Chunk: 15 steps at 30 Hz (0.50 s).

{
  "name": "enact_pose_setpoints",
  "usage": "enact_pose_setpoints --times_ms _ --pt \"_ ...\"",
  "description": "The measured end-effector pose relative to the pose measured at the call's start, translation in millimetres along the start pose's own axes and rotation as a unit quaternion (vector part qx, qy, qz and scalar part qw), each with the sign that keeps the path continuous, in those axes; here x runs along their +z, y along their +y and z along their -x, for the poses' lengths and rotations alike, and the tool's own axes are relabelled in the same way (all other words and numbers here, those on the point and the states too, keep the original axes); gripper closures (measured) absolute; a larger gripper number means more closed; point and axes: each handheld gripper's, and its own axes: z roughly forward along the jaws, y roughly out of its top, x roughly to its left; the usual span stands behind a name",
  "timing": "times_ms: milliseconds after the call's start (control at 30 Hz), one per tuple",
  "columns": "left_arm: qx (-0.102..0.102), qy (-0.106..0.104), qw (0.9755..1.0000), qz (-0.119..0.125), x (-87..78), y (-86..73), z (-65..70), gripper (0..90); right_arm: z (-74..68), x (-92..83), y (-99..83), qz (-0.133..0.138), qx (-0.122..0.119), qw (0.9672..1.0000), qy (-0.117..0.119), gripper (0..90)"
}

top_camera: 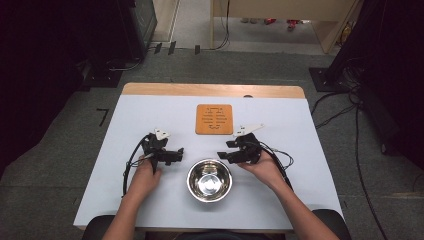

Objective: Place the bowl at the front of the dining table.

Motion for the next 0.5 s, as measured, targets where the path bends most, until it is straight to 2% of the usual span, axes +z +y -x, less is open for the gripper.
enact_pose_setpoints --times_ms 233,500 --pt "0.001 0.0 1.0 0.0 -0.1 0.0 -0.1 0.0 -4.4 2.1 0.4 -0.003 -0.015 0.9999 0.008 40.3" --pt "0.001 0.0 1.0 -0.001 -0.1 0.0 -0.1 0.0 -9.8 3.8 1.3 -0.004 -0.018 0.9996 0.023 40.6"
